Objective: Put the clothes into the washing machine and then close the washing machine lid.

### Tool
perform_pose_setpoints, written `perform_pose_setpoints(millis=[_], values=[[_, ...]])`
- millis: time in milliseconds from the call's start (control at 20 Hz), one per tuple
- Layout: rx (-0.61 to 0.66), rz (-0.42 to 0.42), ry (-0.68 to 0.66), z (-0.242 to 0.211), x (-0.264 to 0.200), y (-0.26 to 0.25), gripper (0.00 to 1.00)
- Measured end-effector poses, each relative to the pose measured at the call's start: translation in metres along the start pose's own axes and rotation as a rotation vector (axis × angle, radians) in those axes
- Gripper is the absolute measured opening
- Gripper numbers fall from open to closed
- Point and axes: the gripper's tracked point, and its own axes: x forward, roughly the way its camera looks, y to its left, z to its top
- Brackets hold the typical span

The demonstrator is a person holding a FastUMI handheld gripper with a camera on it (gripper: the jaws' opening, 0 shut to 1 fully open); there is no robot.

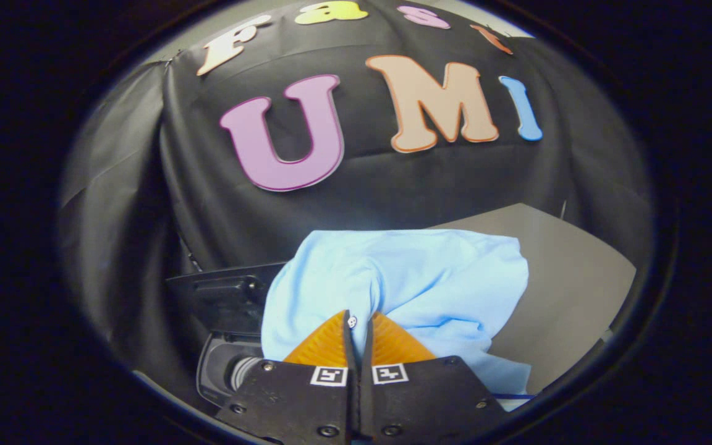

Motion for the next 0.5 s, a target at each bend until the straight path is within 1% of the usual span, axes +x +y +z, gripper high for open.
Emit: perform_pose_setpoints(millis=[100,150,350,500], values=[[0.03,0.103,0.018,-0.011,0.006,0.048,0.01],[0.024,0.134,0.035,-0.021,0.009,0.067,0.01],[-0.082,0.204,0.08,-0.05,0.026,0.121,0.0],[-0.094,0.272,0.142,-0.078,0.04,0.153,0.01]])
